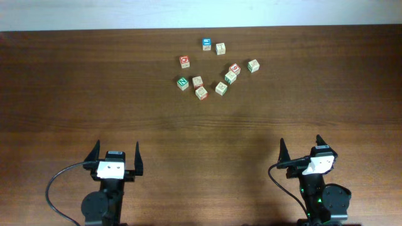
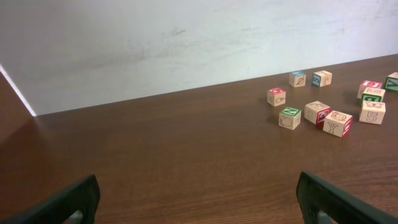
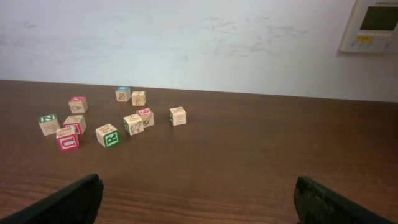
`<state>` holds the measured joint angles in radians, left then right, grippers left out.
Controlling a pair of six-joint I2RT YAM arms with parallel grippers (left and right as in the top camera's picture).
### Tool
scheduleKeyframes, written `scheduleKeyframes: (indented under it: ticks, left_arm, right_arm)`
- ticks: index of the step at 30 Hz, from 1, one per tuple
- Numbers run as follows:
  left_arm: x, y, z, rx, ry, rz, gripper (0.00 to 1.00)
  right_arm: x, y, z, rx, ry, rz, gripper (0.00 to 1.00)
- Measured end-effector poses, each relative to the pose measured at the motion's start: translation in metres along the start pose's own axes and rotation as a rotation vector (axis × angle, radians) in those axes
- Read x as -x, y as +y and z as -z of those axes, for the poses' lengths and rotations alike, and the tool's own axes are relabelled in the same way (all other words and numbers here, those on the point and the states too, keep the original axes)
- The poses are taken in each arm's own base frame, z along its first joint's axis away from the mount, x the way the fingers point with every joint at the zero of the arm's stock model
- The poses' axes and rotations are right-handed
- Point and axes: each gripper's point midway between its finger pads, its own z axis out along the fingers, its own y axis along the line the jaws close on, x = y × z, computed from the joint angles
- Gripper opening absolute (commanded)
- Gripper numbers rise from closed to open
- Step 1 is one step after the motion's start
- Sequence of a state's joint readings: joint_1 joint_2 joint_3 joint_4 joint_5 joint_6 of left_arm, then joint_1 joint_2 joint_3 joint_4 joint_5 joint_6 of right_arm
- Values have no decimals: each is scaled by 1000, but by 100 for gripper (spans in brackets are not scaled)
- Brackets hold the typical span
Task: Rotate 4 blocks
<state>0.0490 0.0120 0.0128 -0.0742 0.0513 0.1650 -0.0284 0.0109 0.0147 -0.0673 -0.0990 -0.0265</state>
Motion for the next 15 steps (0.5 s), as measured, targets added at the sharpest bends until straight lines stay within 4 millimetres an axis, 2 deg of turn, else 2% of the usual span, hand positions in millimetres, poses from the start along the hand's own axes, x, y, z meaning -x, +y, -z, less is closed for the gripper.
scheduleKeyframes:
  ticks: [15]
  left_arm:
    - [4,-3,0,-21,-15,0,99]
  right_arm:
    - [0,2,0,10,0,-1,98]
